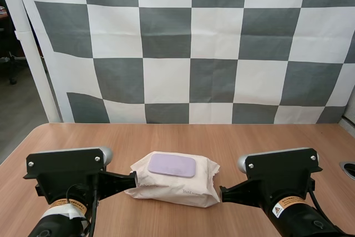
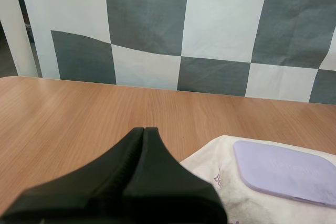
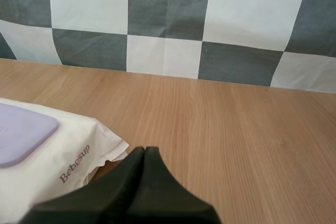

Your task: Open the wet wipes lid

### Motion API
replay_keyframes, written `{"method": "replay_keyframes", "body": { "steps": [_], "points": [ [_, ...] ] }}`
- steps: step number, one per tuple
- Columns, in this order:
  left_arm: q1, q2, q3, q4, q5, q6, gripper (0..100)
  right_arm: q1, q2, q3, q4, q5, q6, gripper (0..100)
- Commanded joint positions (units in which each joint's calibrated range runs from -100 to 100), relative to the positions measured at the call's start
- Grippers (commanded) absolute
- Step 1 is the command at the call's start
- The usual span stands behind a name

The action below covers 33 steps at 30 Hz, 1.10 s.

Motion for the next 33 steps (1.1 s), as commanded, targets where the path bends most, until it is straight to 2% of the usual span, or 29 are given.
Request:
{"method": "replay_keyframes", "body": {
  "steps": [1,4,9,15,18,21,26,33],
  "points": [
    [0.04,0.0,-2.1,0.1,1.4,0.2,0,0.0,0.0,0.0,0.1,-0.1,0.0,0],
    [0.04,0.0,-7.1,0.3,6.1,0.2,0,0.0,0.0,-0.4,0.1,-0.1,0.0,0],
    [0.04,0.0,-18.7,2.6,15.5,2.6,0,0.0,0.0,-12.2,-0.1,2.0,0.0,0],
    [0.04,0.0,-31.1,3.5,15.3,3.2,0,0.0,0.0,-25.7,1.2,3.2,0.0,0],
    [0.04,0.0,-34.0,3.5,9.6,3.2,0,0.0,0.0,-29.4,1.9,2.4,0.0,0],
    [0.04,0.0,-35.6,4.7,11.0,5.8,0,0.0,0.0,-32.0,1.1,4.6,-0.1,0],
    [0.04,1.4,-36.6,3.2,23.8,16.6,0,0.0,1.4,-37.0,1.2,20.9,-7.3,0],
    [0.04,14.1,-36.6,3.3,28.1,23.7,0,0.0,10.2,-42.9,1.8,33.9,-17.6,0]
  ]
}}
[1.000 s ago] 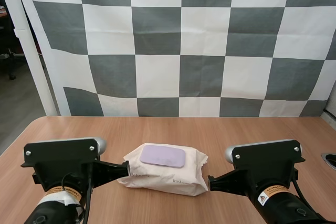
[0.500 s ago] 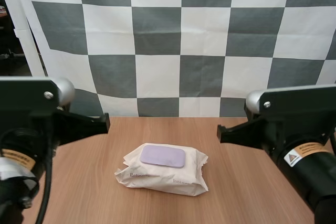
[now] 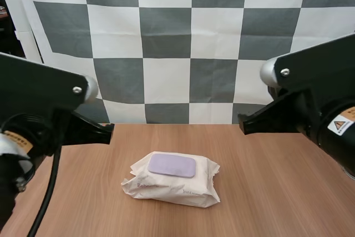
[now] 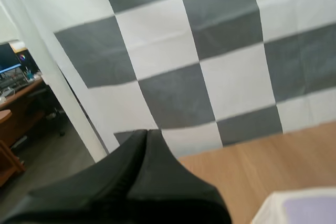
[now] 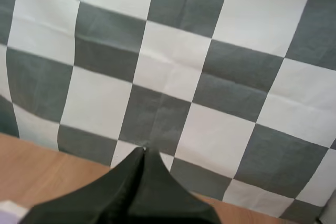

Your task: Open the wet wipes lid

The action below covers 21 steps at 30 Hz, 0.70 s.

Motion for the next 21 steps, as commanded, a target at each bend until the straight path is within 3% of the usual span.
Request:
{"method": "replay_keyframes", "body": {
  "steps": [1,7,13,14,15,16,19,21],
  "points": [
    [0.04,5.5,0.0,-0.6,2.2,4.3,0,0.0,3.0,-2.1,1.1,10.0,-6.8,0],
    [0.04,8.3,0.5,-8.7,0.3,15.3,0,0.3,6.5,-4.1,7.6,17.4,-16.5,0],
    [0.04,13.4,9.5,-8.9,-4.8,21.5,1,0.5,9.7,-4.1,7.2,17.8,-18.1,0],
    [0.04,14.7,11.6,-8.9,-5.8,21.8,4,0.5,10.0,-4.1,7.1,17.8,-18.5,4],
    [0.04,15.4,12.6,-8.9,-6.2,21.9,7,0.5,10.2,-4.1,7.1,17.8,-18.5,11],
    [0.04,16.4,14.1,-8.9,-7.1,22.2,17,0.5,10.6,-4.1,7.1,17.8,-18.5,25],
    [0.04,18.8,17.7,-9.0,-10.9,22.8,54,0.5,11.8,-4.1,7.1,17.8,-18.7,73],
    [0.04,20.2,19.0,-8.9,-13.1,23.9,77,0.5,12.7,-4.1,6.6,17.8,-18.7,90]
  ]
}}
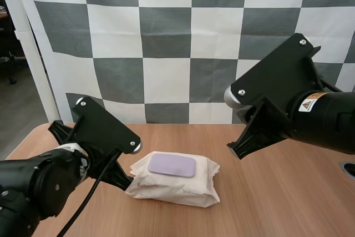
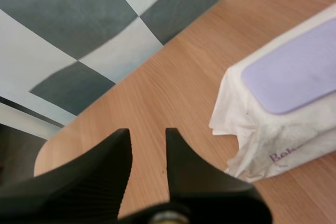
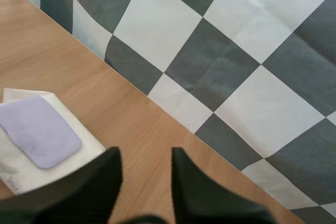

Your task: Open the wet wipes lid

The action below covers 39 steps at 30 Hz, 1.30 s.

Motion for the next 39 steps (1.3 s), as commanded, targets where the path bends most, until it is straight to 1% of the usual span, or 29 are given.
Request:
{"method": "replay_keyframes", "body": {
  "steps": [1,2,4,6,11,13,16,22,28,33,36,39],
  "points": [
    [0.04,1.4,1.8,-0.1,-1.5,1.2,82,0.0,0.9,0.0,-0.3,0.1,-0.1,94],
    [0.04,2.2,2.2,-0.7,-2.0,2.3,85,0.0,1.5,0.0,-0.1,0.1,-0.4,95],
    [0.04,3.8,3.5,-1.7,-4.4,5.0,86,0.0,2.7,0.0,0.2,-0.1,-1.6,98],
    [0.04,6.1,5.5,-2.5,-10.1,6.9,85,0.0,4.0,0.0,0.2,-0.7,-2.8,100],
    [0.04,13.3,9.5,-6.1,-22.0,10.7,84,0.0,7.5,0.0,0.5,-0.7,-6.0,100],
    [0.04,16.3,10.1,-7.7,-25.6,12.3,84,0.0,8.9,0.0,1.0,-0.7,-7.0,100],
    [0.04,20.4,10.5,-8.4,-29.9,13.4,84,0.0,10.6,0.0,2.4,-0.7,-8.3,100],
    [-0.06,27.2,10.5,-9.0,-35.1,14.2,74,0.0,14.1,0.0,6.7,-0.7,-11.2,100],
    [-0.06,28.9,10.5,-9.0,-35.0,14.6,74,0.0,17.7,0.0,8.4,-0.8,-13.1,100],
    [-0.06,26.1,9.3,-8.9,-32.8,15.3,74,0.0,19.1,0.0,8.4,-0.9,-13.0,100],
    [-0.06,23.1,7.5,-10.6,-26.9,15.2,74,0.0,19.1,0.0,8.4,-0.9,-13.0,100],
    [-0.06,19.7,5.0,-13.4,-16.5,15.4,74,0.0,19.1,0.0,8.4,-0.9,-13.0,100]
  ]
}}
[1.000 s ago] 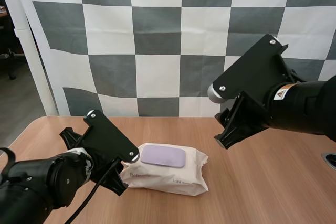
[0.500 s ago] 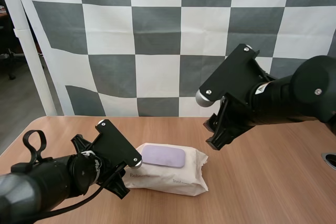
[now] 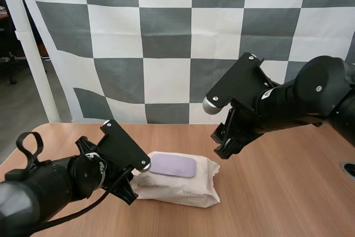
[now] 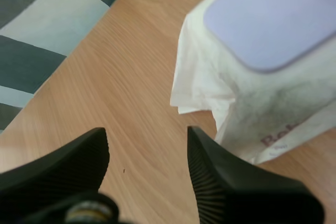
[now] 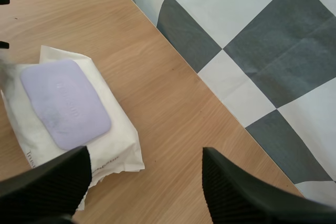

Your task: Open the wet wipes lid

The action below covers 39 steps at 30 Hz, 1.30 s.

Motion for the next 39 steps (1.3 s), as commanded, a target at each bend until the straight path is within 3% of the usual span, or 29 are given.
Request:
{"method": "replay_keyframes", "body": {
  "steps": [1,8,11,17,24,33,35,37,39],
  "points": [
    [-0.06,-2.4,-1.3,-2.7,10.2,1.1,74,0.0,0.0,0.0,0.0,0.0,0.0,100],
    [-0.06,-3.8,-1.2,-17.6,23.9,18.4,74,0.0,0.0,0.0,0.6,0.0,0.0,100],
    [0.01,-3.8,-1.0,-22.4,19.5,23.8,74,0.0,0.0,0.0,0.6,-0.2,0.0,100],
    [0.08,2.7,-1.0,-25.5,14.7,29.6,74,0.0,0.0,0.0,0.6,-0.4,-1.8,100],
    [0.08,16.7,-1.0,-44.7,10.1,45.5,74,0.0,0.0,0.0,0.6,-1.1,-3.0,100],
    [0.08,21.8,-1.0,-52.6,23.1,52.5,72,0.0,0.0,0.0,1.8,-0.7,-3.9,100],
    [0.08,21.8,-1.0,-54.6,25.2,54.0,66,0.0,0.0,0.0,3.2,1.1,-5.3,100],
    [0.08,21.8,-1.2,-56.6,25.7,55.6,41,0.0,0.1,0.0,3.7,2.7,-5.9,100],
    [0.08,21.8,-1.3,-56.7,25.7,55.6,9,0.0,0.1,0.0,3.6,4.2,-6.9,100]
  ]
}}
